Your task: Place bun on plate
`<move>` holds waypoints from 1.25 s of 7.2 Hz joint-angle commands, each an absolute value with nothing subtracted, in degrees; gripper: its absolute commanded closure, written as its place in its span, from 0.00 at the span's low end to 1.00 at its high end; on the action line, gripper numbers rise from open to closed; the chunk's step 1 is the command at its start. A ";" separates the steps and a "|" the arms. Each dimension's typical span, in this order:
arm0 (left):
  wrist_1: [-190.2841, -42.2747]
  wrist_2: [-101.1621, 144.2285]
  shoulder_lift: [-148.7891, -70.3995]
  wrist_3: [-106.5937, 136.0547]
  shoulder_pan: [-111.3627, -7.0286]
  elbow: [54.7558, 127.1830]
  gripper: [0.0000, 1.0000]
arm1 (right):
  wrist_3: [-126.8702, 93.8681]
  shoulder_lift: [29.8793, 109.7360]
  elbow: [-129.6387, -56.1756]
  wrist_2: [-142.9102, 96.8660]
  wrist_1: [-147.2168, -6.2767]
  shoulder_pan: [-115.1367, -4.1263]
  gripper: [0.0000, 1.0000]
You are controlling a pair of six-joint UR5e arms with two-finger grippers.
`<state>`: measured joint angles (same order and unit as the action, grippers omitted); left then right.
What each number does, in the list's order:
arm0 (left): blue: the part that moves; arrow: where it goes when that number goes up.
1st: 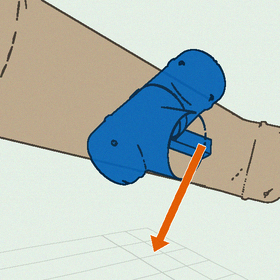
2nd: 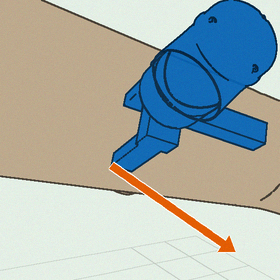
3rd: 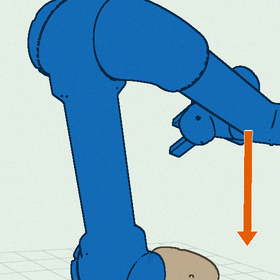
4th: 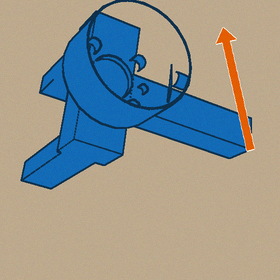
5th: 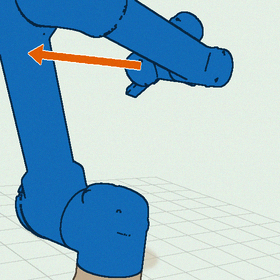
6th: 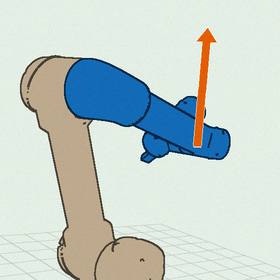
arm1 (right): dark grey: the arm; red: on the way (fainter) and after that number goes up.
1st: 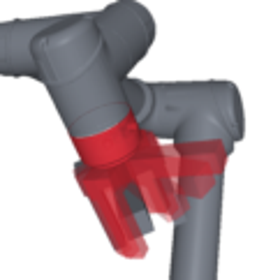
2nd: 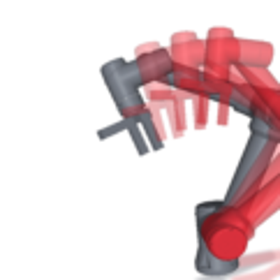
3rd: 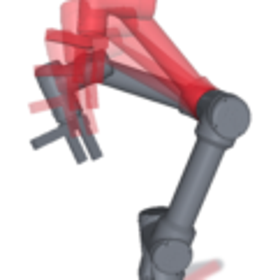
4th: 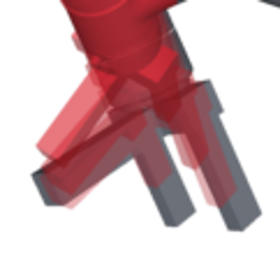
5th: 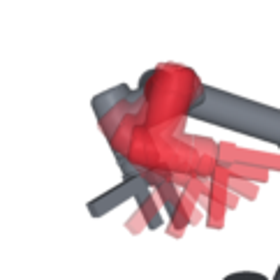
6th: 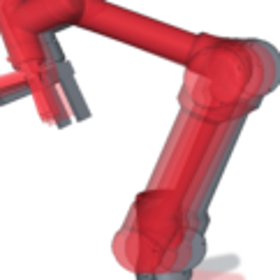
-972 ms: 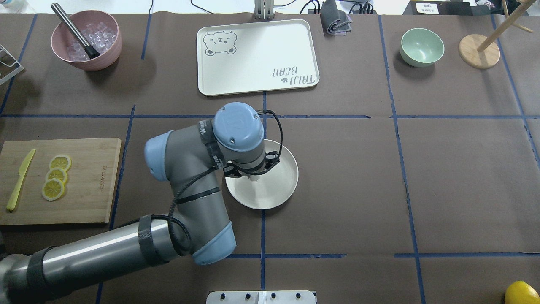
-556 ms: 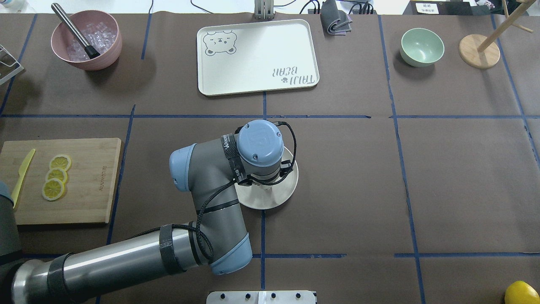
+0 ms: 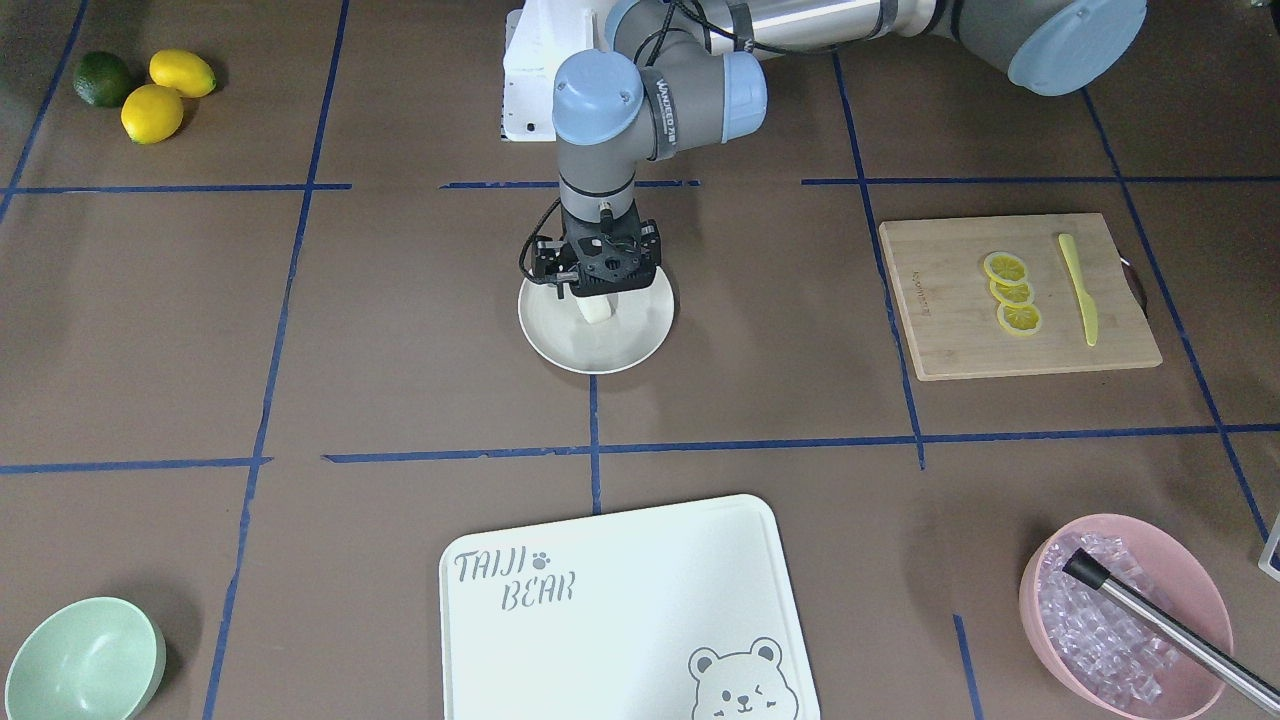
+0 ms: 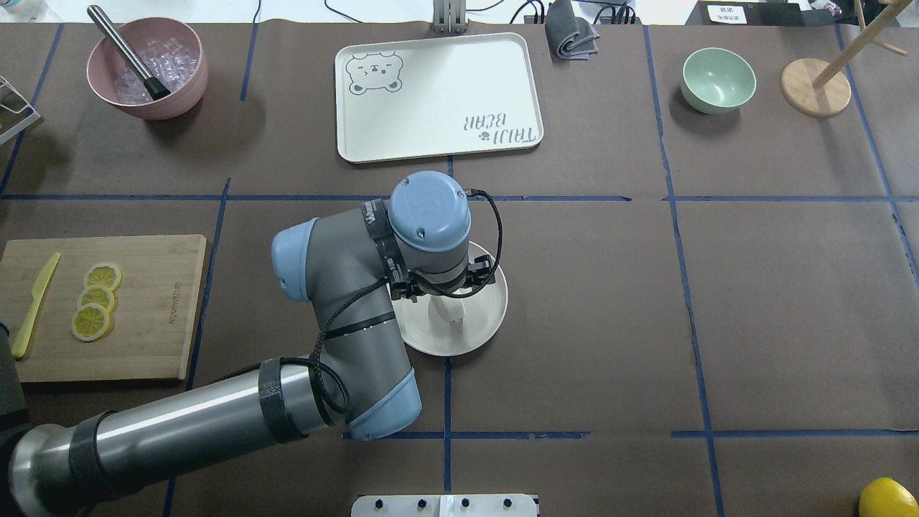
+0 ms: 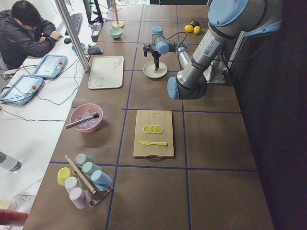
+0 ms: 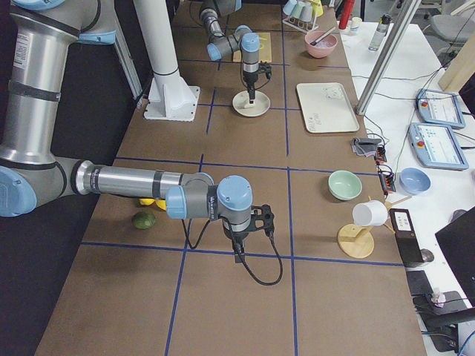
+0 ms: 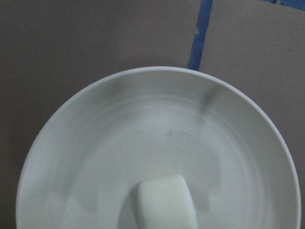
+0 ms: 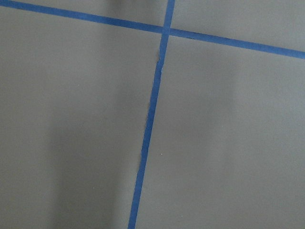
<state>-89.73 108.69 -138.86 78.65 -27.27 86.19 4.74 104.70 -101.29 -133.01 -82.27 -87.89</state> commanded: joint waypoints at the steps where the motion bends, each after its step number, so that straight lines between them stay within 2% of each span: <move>1: -87.45 116.34 -126.83 65.38 -32.41 98.96 0.00 | 4.92 104.77 -101.16 -133.24 -82.27 -87.89 0.00; 3: -87.28 120.40 -113.62 43.99 -38.99 107.46 0.00 | 4.92 105.03 -101.16 -133.07 -82.27 -87.80 0.00; 5: -87.19 127.21 -102.11 23.82 -49.33 110.20 0.00 | 4.92 105.03 -101.16 -133.07 -82.27 -87.80 0.00; 7: -87.19 134.97 -89.79 3.09 -64.52 111.01 0.00 | 5.01 105.12 -101.08 -133.07 -82.27 -87.80 0.00; 9: -87.36 135.36 -82.91 -2.98 -78.08 108.65 0.00 | 5.10 105.12 -101.16 -132.89 -82.27 -87.80 0.00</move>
